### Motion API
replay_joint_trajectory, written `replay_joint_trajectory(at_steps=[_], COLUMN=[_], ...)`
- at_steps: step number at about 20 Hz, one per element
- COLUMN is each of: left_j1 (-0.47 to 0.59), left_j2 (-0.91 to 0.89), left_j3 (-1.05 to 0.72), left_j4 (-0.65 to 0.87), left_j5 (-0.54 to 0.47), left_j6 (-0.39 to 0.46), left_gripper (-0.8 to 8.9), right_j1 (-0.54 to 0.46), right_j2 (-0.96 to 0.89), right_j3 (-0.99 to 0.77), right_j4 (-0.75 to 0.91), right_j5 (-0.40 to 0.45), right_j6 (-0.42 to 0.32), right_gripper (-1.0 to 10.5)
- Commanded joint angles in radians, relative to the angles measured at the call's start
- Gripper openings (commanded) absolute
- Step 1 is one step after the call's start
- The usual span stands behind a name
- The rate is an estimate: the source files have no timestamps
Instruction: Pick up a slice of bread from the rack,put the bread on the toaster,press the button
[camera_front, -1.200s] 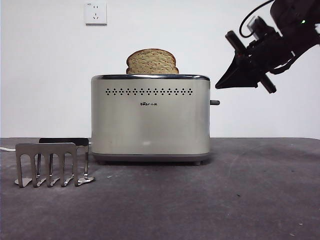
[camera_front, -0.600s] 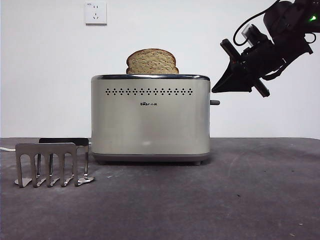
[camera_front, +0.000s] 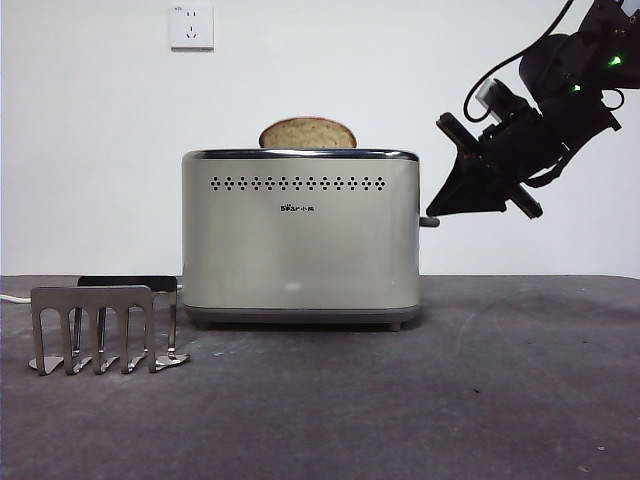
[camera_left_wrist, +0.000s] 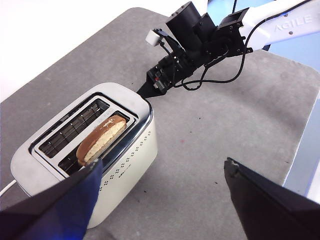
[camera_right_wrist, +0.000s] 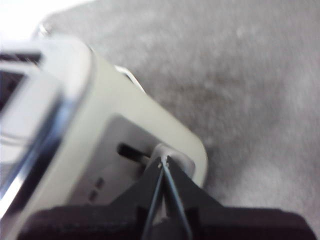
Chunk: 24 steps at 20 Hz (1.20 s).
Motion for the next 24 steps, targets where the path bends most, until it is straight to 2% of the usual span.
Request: replay_joint_trajectory(at_steps=[1,11,24], left_j1=[-0.004,-0.004,-0.004], left_j2=[-0.001,-0.001,-0.001], left_j3=[-0.006,-0.006,-0.006], left_j4=[0.007,0.000,-0.003], left_j5=[0.001,0.000,0.000], left_j6=[-0.006,-0.006,-0.006], left_gripper=[4.09,4.09,4.09], right_j1=[0.003,0.008,0.009], right_j2=[0.041,0.146,0.148], right_j3=[-0.013,-0.013,-0.013], right_j4=[-0.024,-0.064,-0.074], right_j5=[0.010,0.008,0.008], right_j6=[-0.027,-0.042,-0.045], right_gripper=[-0.1,-0.1,-0.1])
